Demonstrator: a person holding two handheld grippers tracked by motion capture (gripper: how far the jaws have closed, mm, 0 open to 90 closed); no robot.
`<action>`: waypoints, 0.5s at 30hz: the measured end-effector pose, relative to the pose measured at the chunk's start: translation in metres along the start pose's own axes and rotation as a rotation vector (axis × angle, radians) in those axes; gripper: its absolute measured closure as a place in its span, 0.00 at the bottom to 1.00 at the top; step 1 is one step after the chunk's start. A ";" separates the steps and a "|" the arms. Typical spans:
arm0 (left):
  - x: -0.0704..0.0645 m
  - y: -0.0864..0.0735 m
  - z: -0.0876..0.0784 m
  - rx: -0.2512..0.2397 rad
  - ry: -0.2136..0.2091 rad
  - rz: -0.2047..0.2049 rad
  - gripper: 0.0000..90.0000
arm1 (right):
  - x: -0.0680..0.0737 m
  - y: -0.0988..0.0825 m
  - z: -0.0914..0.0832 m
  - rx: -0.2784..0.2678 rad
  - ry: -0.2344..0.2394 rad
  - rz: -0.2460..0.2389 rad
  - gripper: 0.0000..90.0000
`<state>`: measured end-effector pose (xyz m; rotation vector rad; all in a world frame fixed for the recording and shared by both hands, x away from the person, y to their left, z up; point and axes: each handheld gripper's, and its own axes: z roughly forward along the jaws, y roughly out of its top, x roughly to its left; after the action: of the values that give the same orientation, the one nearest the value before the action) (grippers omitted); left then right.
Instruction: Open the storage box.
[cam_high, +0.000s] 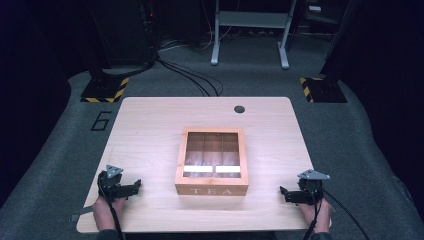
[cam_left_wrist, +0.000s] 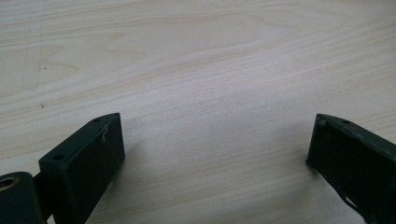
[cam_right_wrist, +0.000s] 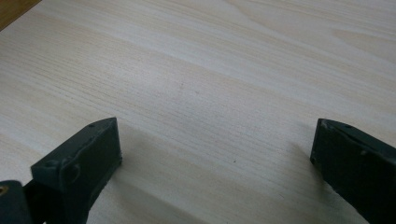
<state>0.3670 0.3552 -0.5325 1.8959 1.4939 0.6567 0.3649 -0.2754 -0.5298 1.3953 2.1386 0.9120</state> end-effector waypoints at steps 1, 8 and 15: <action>0.000 0.000 0.000 0.000 0.000 0.000 0.04 | 0.000 0.000 0.000 0.000 0.000 0.000 0.01; 0.000 0.000 0.000 0.000 -0.001 -0.001 0.04 | 0.001 0.000 0.000 0.004 -0.002 0.011 0.01; 0.000 0.000 0.000 0.000 -0.001 -0.001 0.04 | -0.001 0.000 -0.001 -0.002 0.001 0.002 0.03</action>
<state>0.3670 0.3553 -0.5325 1.8955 1.4942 0.6556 0.3645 -0.2763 -0.5295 1.3963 2.1372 0.9148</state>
